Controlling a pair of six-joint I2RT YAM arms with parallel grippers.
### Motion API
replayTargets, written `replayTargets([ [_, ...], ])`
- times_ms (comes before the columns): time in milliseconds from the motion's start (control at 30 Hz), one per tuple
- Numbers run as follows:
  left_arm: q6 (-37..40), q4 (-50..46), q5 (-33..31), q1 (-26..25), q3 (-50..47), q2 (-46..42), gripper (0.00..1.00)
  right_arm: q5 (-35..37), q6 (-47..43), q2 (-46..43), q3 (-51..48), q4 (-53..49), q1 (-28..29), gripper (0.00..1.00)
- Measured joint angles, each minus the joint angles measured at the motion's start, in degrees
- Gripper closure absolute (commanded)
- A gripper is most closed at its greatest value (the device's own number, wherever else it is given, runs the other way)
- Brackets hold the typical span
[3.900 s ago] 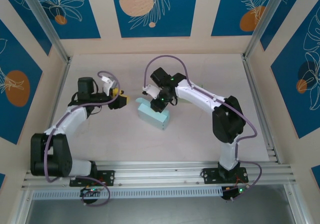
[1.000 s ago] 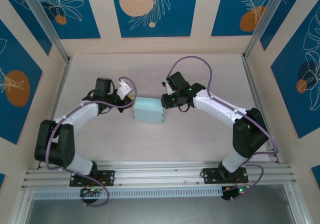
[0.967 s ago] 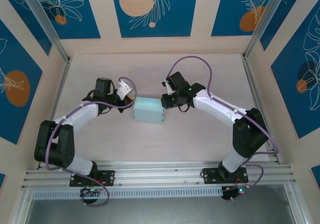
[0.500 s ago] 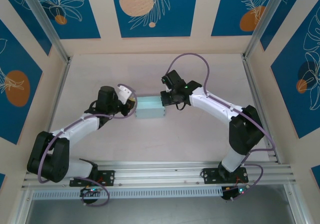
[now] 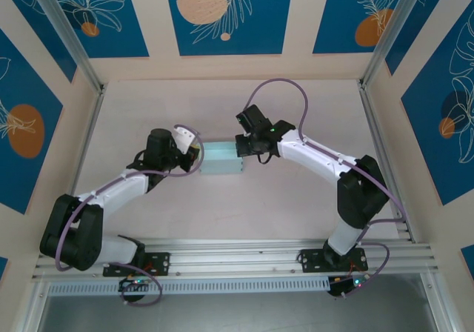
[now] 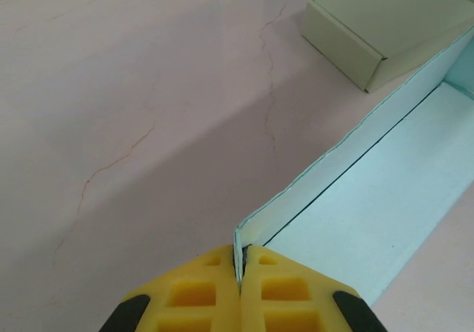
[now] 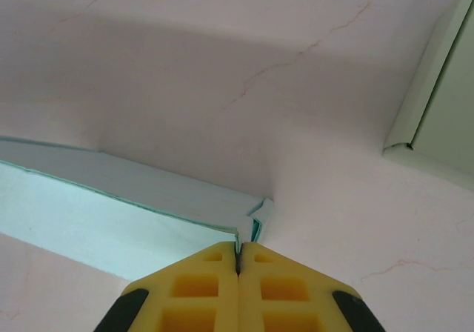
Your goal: Fold the paper box
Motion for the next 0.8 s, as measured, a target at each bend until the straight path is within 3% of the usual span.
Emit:
replayTargets([
  [800, -1.0, 1.4, -4.5, -1.0, -0.9, 0.0, 0.95, 1.5, 2.9, 2.5, 2.3, 1.4, 0.6, 0.99],
])
